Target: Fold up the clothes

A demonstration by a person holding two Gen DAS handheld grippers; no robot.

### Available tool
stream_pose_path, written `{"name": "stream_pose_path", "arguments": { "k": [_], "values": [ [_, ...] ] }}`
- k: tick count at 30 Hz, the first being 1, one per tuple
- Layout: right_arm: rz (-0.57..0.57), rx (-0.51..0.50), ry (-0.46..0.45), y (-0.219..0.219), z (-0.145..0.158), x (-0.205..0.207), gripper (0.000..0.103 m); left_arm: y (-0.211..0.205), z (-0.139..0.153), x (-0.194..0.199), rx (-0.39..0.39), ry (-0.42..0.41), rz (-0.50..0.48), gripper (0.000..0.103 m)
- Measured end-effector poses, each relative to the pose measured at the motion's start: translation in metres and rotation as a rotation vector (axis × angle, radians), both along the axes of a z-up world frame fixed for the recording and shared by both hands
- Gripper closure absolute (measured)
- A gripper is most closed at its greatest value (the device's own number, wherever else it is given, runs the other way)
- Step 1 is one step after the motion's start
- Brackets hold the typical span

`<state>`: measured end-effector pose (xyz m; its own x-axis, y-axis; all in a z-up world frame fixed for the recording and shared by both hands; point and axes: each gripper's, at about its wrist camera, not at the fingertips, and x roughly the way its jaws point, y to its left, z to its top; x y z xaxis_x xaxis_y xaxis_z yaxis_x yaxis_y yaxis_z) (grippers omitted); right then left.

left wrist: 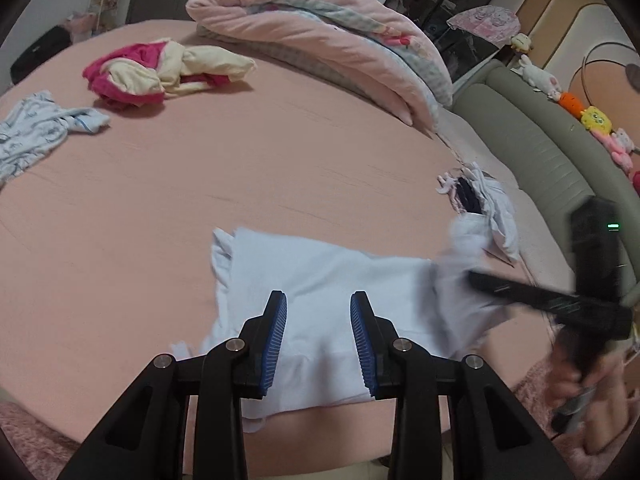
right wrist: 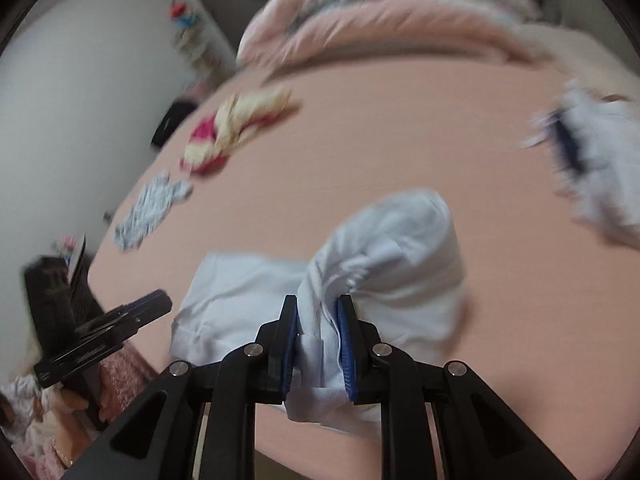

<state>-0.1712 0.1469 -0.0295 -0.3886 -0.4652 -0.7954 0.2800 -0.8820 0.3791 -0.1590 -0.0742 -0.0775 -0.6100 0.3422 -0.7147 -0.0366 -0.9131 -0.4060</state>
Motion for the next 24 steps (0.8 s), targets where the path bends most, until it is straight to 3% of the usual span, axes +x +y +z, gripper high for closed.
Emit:
{"name": "stream_pose_path", "arguments": {
  "k": [4, 6, 8, 10, 11, 12, 15, 18, 22, 24],
  "values": [
    [0.098, 0.063, -0.133, -0.052, -0.05, 0.001, 0.083, 0.013, -0.004, 0.002, -0.007, -0.005, -0.03, 0.073],
    [0.116, 0.079, -0.071, -0.061, -0.04, 0.01, 0.076, 0.015, -0.008, 0.001, 0.009, -0.018, -0.038, 0.073],
    [0.121, 0.012, -0.006, -0.052, -0.019, 0.02, 0.073, 0.017, -0.012, -0.001, 0.045, -0.027, -0.05, 0.073],
    [0.091, -0.04, 0.071, -0.034, 0.004, 0.031, 0.063, 0.023, -0.014, -0.003, 0.098, -0.023, -0.076, 0.073],
    [0.073, -0.062, 0.111, -0.025, 0.015, 0.036, 0.053, 0.026, -0.013, -0.002, 0.12, -0.018, -0.088, 0.073],
    [0.043, -0.063, 0.157, -0.013, 0.023, 0.04, 0.044, 0.031, -0.014, -0.003, 0.146, -0.021, -0.108, 0.073],
    [-0.067, 0.019, 0.22, 0.025, 0.023, 0.046, 0.04, 0.046, -0.025, -0.007, 0.211, -0.066, -0.147, 0.069],
    [-0.157, 0.146, 0.129, 0.051, -0.018, 0.039, 0.04, 0.057, -0.037, -0.01, 0.269, -0.107, -0.162, 0.057],
    [-0.239, 0.056, -0.048, 0.085, -0.059, 0.044, 0.04, 0.069, -0.048, -0.015, 0.197, -0.151, -0.114, 0.053],
    [-0.256, 0.035, -0.061, 0.089, -0.061, 0.043, 0.04, 0.073, -0.053, -0.02, 0.226, -0.185, -0.099, 0.053]
  ]
}}
